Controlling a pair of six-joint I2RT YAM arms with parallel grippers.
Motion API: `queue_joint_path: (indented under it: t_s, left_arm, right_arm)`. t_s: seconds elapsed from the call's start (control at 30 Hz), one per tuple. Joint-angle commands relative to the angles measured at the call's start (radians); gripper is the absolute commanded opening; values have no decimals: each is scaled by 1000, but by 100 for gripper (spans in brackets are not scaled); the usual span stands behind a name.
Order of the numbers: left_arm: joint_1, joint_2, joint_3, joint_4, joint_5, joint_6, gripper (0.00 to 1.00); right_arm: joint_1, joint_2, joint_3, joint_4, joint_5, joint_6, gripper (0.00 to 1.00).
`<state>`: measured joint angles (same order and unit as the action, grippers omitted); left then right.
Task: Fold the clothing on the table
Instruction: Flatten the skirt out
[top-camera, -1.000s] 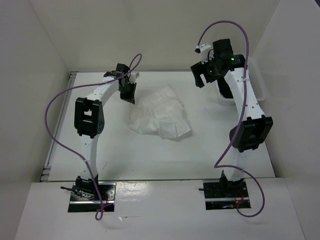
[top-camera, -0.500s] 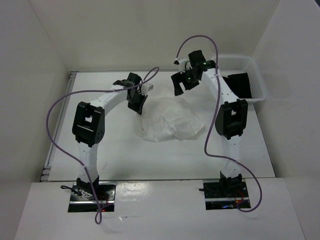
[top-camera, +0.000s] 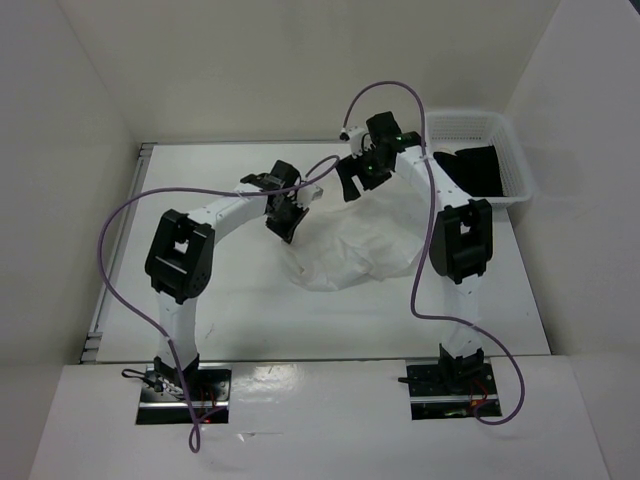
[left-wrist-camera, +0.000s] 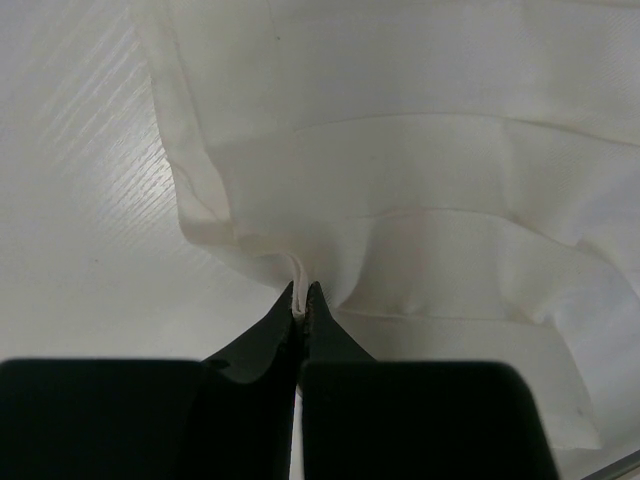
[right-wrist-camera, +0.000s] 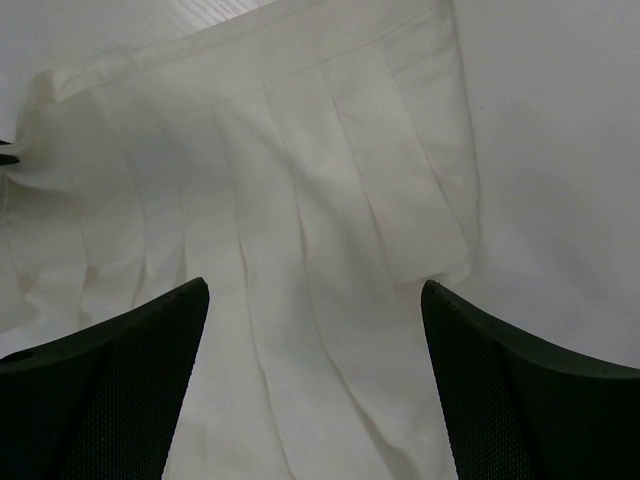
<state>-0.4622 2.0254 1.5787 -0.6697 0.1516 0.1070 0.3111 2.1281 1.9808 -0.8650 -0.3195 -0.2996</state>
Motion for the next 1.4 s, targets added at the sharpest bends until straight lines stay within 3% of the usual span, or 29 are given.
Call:
queue_joint_path:
  t_s: [0.0, 0.2, 0.4, 0.8, 1.13, 1.37]
  left_arm:
    - [17, -71, -20, 21, -12, 13, 1]
    - [42, -94, -49, 30, -12, -16, 1]
    - [112, -103, -30, 9, 54, -69, 1]
    - [171, -94, -29, 9, 92, -113, 2]
    - [221, -113, -9, -1, 82, -132, 2]
    - [231, -113, 21, -10, 82, -132, 2]
  right_arm:
    - [-4, -60, -39, 76, 51, 16, 90]
    - [-4, -51, -118, 153, 160, 25, 90]
    - [10, 45, -92, 196, 324, 43, 90]
    - [198, 110, -158, 153, 599, 43, 90]
    - [240, -80, -459, 113, 734, 43, 90]
    - [296, -218, -591, -18, 636, 62, 90]
